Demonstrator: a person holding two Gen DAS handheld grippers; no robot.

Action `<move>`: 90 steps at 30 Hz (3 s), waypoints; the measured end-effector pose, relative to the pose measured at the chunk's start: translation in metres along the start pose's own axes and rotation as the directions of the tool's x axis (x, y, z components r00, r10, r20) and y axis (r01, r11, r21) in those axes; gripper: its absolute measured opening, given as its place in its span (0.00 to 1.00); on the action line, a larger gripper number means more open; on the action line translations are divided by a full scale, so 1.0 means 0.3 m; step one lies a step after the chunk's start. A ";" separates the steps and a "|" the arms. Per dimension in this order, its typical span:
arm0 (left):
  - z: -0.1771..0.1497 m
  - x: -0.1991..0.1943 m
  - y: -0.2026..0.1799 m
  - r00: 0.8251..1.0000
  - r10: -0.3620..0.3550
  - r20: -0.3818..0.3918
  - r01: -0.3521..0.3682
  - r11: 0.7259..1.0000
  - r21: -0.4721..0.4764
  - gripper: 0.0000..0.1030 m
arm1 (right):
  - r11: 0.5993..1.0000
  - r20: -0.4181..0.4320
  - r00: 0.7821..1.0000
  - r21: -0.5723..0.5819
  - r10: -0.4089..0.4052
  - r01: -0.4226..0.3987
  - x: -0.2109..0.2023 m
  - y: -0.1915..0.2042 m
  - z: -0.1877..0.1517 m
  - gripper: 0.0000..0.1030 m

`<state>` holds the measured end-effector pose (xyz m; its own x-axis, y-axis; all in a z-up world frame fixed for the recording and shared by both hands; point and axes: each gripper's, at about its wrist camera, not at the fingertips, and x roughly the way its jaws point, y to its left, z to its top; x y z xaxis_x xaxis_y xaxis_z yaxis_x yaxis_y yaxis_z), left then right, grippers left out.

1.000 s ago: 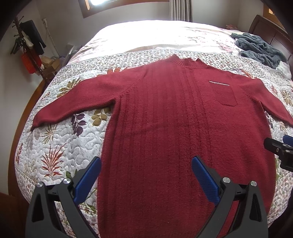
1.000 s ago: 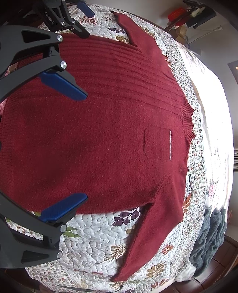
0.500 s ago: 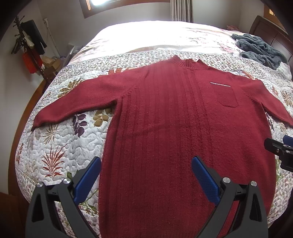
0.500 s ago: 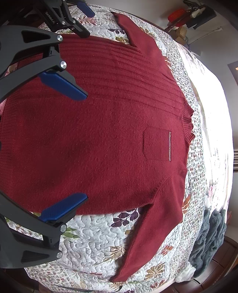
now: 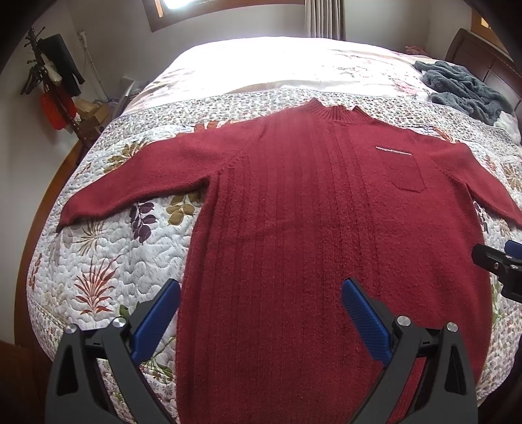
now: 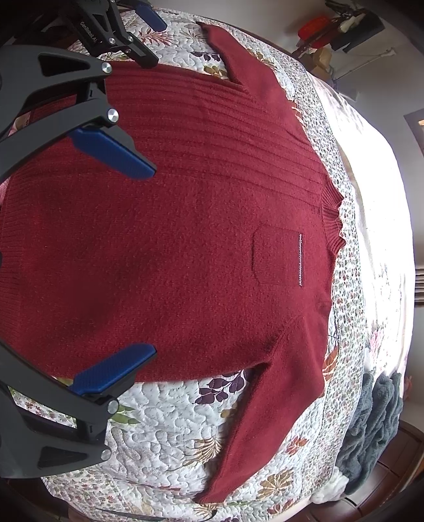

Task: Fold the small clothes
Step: 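Move the right tool to the sweater's pocket-side sleeve cuff and grasp it, then lift the cuff with the right tool and fold the sleeve across the sweater body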

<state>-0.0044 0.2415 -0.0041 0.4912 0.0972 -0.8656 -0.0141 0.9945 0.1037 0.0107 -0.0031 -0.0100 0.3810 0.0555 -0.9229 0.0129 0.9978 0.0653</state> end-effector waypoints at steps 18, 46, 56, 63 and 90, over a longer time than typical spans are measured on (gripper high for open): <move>0.163 0.048 -0.122 0.998 -0.048 0.026 0.048 0.999 0.003 0.96 | 0.967 -0.017 0.999 0.252 -0.035 0.038 0.070 -0.494 0.128 0.97; 0.383 0.191 -0.347 0.997 -0.059 0.053 0.056 0.997 0.055 0.96 | 0.693 0.023 0.998 0.721 -0.055 0.022 0.185 -1.550 0.180 0.09; 0.348 0.203 -0.237 0.999 -0.037 0.037 0.037 0.999 0.016 0.96 | 0.682 -0.171 0.954 0.668 -0.247 0.297 0.196 -1.541 0.180 0.09; 0.343 0.213 -0.174 0.999 -0.029 0.031 0.029 1.000 0.000 0.96 | 0.749 -0.058 0.930 0.576 -0.362 0.328 0.119 -1.365 0.290 0.09; 0.396 0.254 -0.068 0.989 -0.150 -0.010 0.150 0.988 -0.047 0.95 | 0.995 0.076 0.997 -0.101 0.001 0.006 0.350 -0.064 0.547 0.09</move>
<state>0.1366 0.2239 -0.0139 0.4790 -0.0529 -0.8762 0.0191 0.9986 -0.0498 0.2022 -0.0225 -0.0459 0.4503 0.0538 -0.8913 -0.0779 0.9967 0.0208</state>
